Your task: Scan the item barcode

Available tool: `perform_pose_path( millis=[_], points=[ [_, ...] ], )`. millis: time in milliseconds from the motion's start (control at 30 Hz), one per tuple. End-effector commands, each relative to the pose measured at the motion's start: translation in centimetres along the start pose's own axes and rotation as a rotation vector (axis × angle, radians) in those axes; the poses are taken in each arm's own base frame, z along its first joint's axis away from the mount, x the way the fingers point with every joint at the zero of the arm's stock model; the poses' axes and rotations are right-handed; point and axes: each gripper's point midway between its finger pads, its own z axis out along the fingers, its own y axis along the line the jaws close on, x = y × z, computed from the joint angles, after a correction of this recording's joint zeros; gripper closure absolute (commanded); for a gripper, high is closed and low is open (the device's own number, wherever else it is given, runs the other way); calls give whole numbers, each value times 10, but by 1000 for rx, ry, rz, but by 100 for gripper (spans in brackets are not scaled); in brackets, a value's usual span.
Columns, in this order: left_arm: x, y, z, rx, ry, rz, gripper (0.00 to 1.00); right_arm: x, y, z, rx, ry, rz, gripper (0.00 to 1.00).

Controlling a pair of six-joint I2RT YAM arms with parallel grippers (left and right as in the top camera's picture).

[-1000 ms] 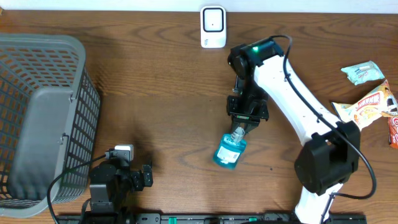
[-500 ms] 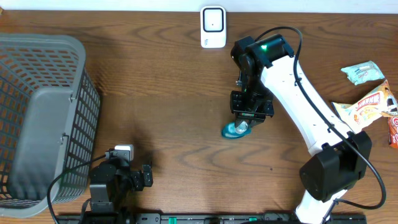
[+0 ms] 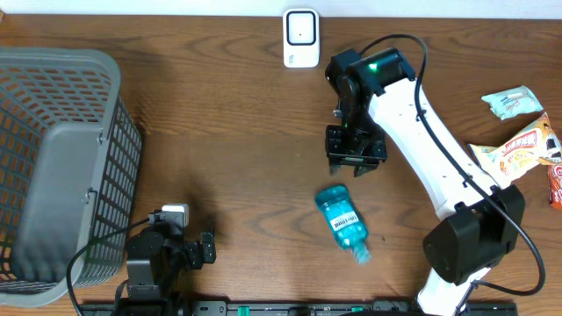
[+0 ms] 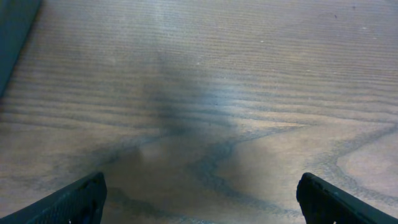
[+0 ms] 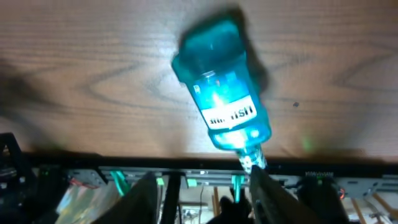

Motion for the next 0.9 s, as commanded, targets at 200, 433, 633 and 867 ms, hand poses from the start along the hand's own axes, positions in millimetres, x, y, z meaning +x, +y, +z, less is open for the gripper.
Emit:
perform_pose_path(
  millis=[200, 433, 633, 867],
  points=[
    [5, 0, 1, 1, 15, 8, 2, -28, -13, -17, 46, -175, 101, 51],
    [5, 0, 1, 1, 16, 8, 2, -21, -7, -57, -59, -325, 163, 39],
    [5, 0, 1, 1, 16, 8, 2, 3, -34, -128, -72, -630, 162, 16],
    [5, 0, 1, 1, 15, 8, 2, 35, -57, -166, -16, -830, 153, 1]
  ],
)
